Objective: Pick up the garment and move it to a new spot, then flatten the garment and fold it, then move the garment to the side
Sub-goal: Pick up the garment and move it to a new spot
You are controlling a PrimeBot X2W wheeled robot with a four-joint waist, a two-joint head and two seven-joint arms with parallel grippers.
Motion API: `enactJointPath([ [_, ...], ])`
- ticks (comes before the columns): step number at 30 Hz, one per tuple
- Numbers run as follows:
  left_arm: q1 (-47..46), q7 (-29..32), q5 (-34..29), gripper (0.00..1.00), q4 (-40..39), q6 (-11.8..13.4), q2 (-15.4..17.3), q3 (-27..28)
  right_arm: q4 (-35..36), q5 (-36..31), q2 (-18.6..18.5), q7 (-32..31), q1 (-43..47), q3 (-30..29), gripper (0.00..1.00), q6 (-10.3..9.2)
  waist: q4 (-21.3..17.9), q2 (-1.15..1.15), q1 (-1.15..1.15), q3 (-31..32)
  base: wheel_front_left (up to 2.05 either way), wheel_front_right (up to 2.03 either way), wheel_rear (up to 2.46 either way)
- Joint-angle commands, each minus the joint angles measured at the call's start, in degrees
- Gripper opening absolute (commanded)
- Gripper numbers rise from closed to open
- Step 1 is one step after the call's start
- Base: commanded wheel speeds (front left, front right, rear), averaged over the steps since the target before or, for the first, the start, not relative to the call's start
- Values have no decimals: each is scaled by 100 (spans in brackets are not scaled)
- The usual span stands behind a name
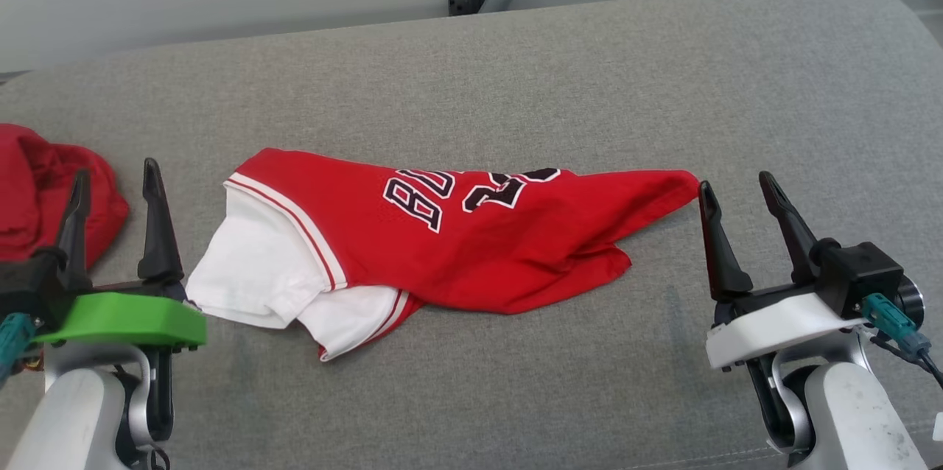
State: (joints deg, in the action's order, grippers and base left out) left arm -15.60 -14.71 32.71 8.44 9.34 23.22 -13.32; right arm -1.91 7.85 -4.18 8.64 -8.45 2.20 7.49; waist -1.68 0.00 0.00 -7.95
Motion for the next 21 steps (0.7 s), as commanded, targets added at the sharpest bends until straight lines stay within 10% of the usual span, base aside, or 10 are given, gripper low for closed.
enactJointPath([
  [1, 151, -21, -2, 100, -92, 28, 39, 12, 4, -2, -39, -16, 88, -14, 100, 0, 133, 0, 0, 157, 0, 0, 0],
  [21, 1139, 232, -130, 100, -1130, 313, 203, -198, 208, 47, -61, -225, 582, -91, 100, 0, 108, 0, 0, 491, 0, 0, 0],
])
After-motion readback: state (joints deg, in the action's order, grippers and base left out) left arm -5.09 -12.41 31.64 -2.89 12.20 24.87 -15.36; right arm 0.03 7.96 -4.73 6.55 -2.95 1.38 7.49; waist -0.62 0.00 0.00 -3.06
